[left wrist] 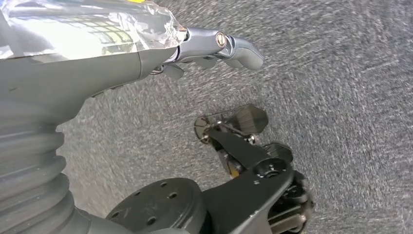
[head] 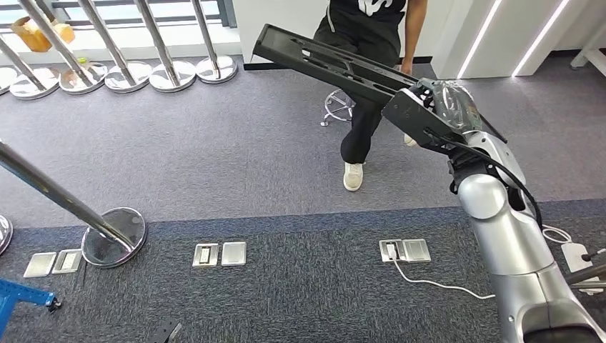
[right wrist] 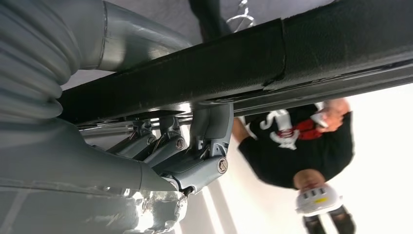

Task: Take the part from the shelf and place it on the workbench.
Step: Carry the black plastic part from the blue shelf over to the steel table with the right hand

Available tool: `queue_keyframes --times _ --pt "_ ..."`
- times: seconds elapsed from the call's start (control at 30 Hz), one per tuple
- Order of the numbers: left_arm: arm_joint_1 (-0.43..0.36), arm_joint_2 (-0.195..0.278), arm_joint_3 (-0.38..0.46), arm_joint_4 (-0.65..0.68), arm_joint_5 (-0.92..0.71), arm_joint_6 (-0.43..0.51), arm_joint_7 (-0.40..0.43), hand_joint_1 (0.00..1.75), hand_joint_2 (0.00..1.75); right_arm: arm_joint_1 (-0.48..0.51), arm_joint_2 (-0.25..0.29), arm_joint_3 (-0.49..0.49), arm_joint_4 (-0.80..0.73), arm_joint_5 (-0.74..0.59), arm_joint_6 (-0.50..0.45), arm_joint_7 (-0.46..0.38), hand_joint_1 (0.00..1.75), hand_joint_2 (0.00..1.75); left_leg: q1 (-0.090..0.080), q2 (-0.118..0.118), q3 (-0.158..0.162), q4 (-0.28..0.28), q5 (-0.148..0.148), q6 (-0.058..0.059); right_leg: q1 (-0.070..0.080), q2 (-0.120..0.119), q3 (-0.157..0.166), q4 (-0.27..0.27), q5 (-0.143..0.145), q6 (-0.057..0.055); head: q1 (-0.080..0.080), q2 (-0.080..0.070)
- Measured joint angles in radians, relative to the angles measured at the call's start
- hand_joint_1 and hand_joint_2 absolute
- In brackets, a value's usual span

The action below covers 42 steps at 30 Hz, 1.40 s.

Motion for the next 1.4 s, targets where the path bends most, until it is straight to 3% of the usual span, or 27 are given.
queue_keyframes --times 0.03,0.1,0.17,0.23,0.3,0.37,0.43,0.47,0.5,0.57,0.63,0.67,0.73,0.8,0.83,0.9,0.93,0.97,1.0,1.03,1.1,1.17,1.23,1.3,1.33,1.4 --pt "0.000 0.000 0.000 0.000 0.000 0.000 0.000 0.00 1.75 0.000 0.000 -0.001 0.000 0.001 0.000 0.000 1.75 1.75 0.001 -0.009 0.025 -0.062 0.040 0.003 -0.001 0.013 0.001 0.003 -0.001 0.001 -0.002 0.000" --pt "-0.001 0.000 0.000 0.000 -0.001 0.000 0.000 0.00 1.75 0.000 0.000 -0.002 0.000 0.002 0.000 0.001 1.75 1.75 0.004 -0.053 0.079 -0.192 0.099 0.009 -0.002 0.037 -0.002 0.009 -0.004 0.006 -0.004 0.000" --pt "0.000 0.000 0.000 0.000 -0.001 0.000 0.001 0.00 1.75 0.000 0.000 -0.005 0.001 0.003 0.000 0.001 1.75 1.75 0.004 -0.079 0.100 -0.246 0.110 0.012 -0.007 0.060 -0.009 0.012 -0.004 0.017 -0.004 0.000" --pt "-0.003 0.000 0.000 0.000 -0.001 0.000 0.003 0.00 1.75 0.004 -0.001 -0.009 0.001 0.003 -0.001 0.001 1.75 1.75 0.002 -0.059 0.105 -0.256 0.114 0.021 -0.013 0.078 -0.013 0.009 -0.001 0.029 -0.008 0.000" --pt "-0.010 0.000 -0.001 0.000 -0.001 0.001 0.004 0.00 1.75 0.006 -0.004 -0.013 0.001 0.003 -0.001 0.001 1.75 1.75 0.004 -0.036 0.111 -0.271 0.122 0.034 -0.009 0.047 -0.026 0.037 -0.022 0.038 -0.007 0.000" --pt "-0.011 0.000 -0.001 0.000 -0.001 0.001 0.004 0.00 1.75 0.007 -0.006 -0.016 0.001 0.003 -0.001 0.001 1.75 1.75 0.004 -0.013 0.113 -0.278 0.126 0.041 -0.006 -0.011 -0.072 0.139 -0.079 0.044 0.005 0.000" --pt "-0.009 0.000 -0.001 0.000 -0.001 0.003 0.005 0.00 1.75 0.012 -0.006 -0.018 0.002 0.003 -0.001 0.001 1.75 1.75 0.002 0.010 0.113 -0.278 0.125 0.043 -0.011 -0.035 -0.129 0.257 -0.125 0.050 0.016 0.000" --pt "-0.008 0.000 -0.001 0.000 -0.001 0.006 0.006 0.00 1.75 0.015 -0.006 -0.018 0.002 0.003 -0.001 0.001 1.75 1.75 0.002 0.022 0.113 -0.278 0.124 0.042 -0.014 -0.040 -0.139 0.278 -0.123 0.051 0.021 0.000" --pt "-0.008 0.000 -0.001 0.000 -0.001 0.009 0.006 0.00 1.75 0.017 -0.006 -0.019 0.003 0.004 -0.001 0.001 1.75 1.75 0.002 0.033 0.113 -0.278 0.123 0.041 -0.016 -0.043 -0.129 0.258 -0.104 0.053 0.026 0.000" --pt "-0.008 -0.001 -0.002 0.000 -0.003 0.015 0.007 0.00 1.75 0.017 -0.006 -0.020 0.003 0.005 -0.002 0.001 1.75 1.75 0.003 0.052 0.116 -0.276 0.119 0.036 -0.017 -0.072 -0.060 0.121 -0.040 0.054 0.034 0.000" --pt "-0.008 -0.001 -0.004 0.000 -0.007 0.019 0.006 0.00 1.75 0.015 -0.006 -0.023 0.003 0.007 -0.002 0.000 1.75 1.75 -0.001 0.066 0.119 -0.273 0.113 0.026 -0.010 -0.097 -0.006 0.013 -0.005 0.046 0.037 0.000" --pt "-0.008 -0.001 -0.005 0.000 -0.008 0.021 0.006 0.00 1.75 0.014 -0.006 -0.024 0.003 0.009 -0.002 0.000 1.75 1.75 -0.003 0.072 0.121 -0.273 0.111 0.021 -0.007 -0.099 0.001 -0.004 -0.004 0.041 0.036 0.000" --pt "-0.008 -0.002 -0.008 0.000 -0.008 0.022 0.006 0.00 1.75 0.012 -0.006 -0.026 0.002 0.013 -0.002 -0.001 1.75 1.75 -0.003 0.084 0.126 -0.273 0.107 0.010 -0.004 -0.079 0.001 -0.004 -0.002 0.028 0.029 0.000" --pt "-0.009 -0.002 -0.009 0.000 -0.008 0.022 0.006 0.00 1.75 0.007 -0.006 -0.027 0.002 0.016 -0.002 -0.001 1.75 1.75 0.003 0.064 0.121 -0.244 0.083 -0.001 -0.006 -0.064 0.003 -0.008 0.002 0.015 0.021 0.000" --pt "-0.009 -0.002 -0.011 0.000 -0.008 0.022 0.006 0.00 1.75 0.004 -0.005 -0.027 0.002 0.018 -0.002 0.000 1.75 1.75 0.005 0.044 0.104 -0.201 0.056 -0.005 -0.008 -0.057 0.004 -0.011 0.003 0.009 0.016 0.000" --pt "-0.005 -0.002 -0.014 0.000 -0.008 0.022 0.005 0.00 1.75 0.002 -0.004 -0.027 0.001 0.019 -0.001 0.002 1.75 1.75 0.006 0.010 0.042 -0.064 -0.010 -0.007 -0.006 -0.040 0.005 -0.011 0.003 0.001 0.004 0.000" --pt "-0.002 -0.002 -0.015 0.000 -0.008 0.022 0.005 0.00 1.75 0.003 -0.004 -0.027 0.001 0.019 -0.001 0.004 1.75 1.75 0.005 0.005 0.011 -0.003 -0.030 -0.007 -0.004 -0.030 0.005 -0.010 0.003 0.000 -0.001 0.000" --pt "0.000 -0.002 -0.017 0.000 -0.008 0.022 0.005 0.00 1.75 0.005 -0.003 -0.027 0.001 0.018 -0.001 0.007 1.75 1.75 0.004 0.003 -0.006 0.027 -0.031 -0.005 -0.003 -0.018 0.006 -0.010 0.003 -0.001 -0.003 0.000" --pt "0.002 -0.002 -0.017 0.000 -0.008 0.022 0.005 0.00 1.75 0.007 -0.003 -0.027 0.001 0.018 0.000 0.010 1.75 1.75 0.003 0.001 -0.006 0.018 -0.011 -0.001 -0.002 -0.005 0.007 -0.009 0.002 -0.001 -0.006 0.000" --pt "0.002 -0.002 -0.018 0.000 -0.008 0.022 0.005 0.00 1.75 0.008 -0.002 -0.027 0.001 0.017 0.000 0.012 1.75 1.75 0.002 -0.004 0.013 -0.032 0.026 0.004 -0.002 0.007 0.009 -0.008 0.002 0.000 -0.008 0.000" --pt "0.002 -0.002 -0.020 0.000 -0.008 0.023 0.005 0.00 1.75 0.008 -0.002 -0.027 0.001 0.015 0.000 0.013 1.75 1.75 0.002 -0.038 0.070 -0.175 0.100 0.013 -0.002 0.029 0.011 -0.006 -0.001 0.003 -0.012 0.000" --pt "0.003 -0.001 -0.020 0.000 -0.006 0.024 0.005 0.00 1.75 0.009 -0.001 -0.027 0.001 0.013 0.001 0.013 1.75 1.75 0.001 -0.065 0.101 -0.255 0.126 0.017 -0.004 0.048 0.007 -0.003 -0.002 0.010 -0.013 0.000" --pt "0.004 -0.001 -0.021 0.000 -0.004 0.024 0.005 0.00 1.75 0.010 -0.001 -0.027 0.001 0.012 0.001 0.013 1.75 1.75 -0.001 -0.055 0.106 -0.267 0.125 0.020 -0.007 0.067 0.003 -0.005 0.001 0.022 -0.013 0.000" --pt "0.002 -0.001 -0.022 0.000 -0.001 0.025 0.005 0.00 1.75 0.009 -0.002 -0.028 0.001 0.012 0.002 0.012 1.75 1.75 0.002 -0.035 0.112 -0.279 0.131 0.029 -0.007 0.045 -0.006 0.011 -0.013 0.031 -0.013 0.000" --pt "0.000 -0.002 -0.022 0.000 0.000 0.025 0.005 0.00 1.75 0.006 -0.001 -0.028 0.001 0.012 0.002 0.011 1.75 1.75 0.004 -0.025 0.114 -0.285 0.134 0.034 -0.005 0.019 -0.022 0.048 -0.036 0.034 -0.009 0.000" --pt "0.001 -0.002 -0.023 0.000 0.003 0.025 0.005 0.00 1.75 0.001 -0.001 -0.028 0.001 0.013 0.002 0.009 1.75 1.75 0.004 -0.005 0.114 -0.288 0.135 0.038 -0.007 -0.028 -0.081 0.173 -0.101 0.040 0.002 0.000"
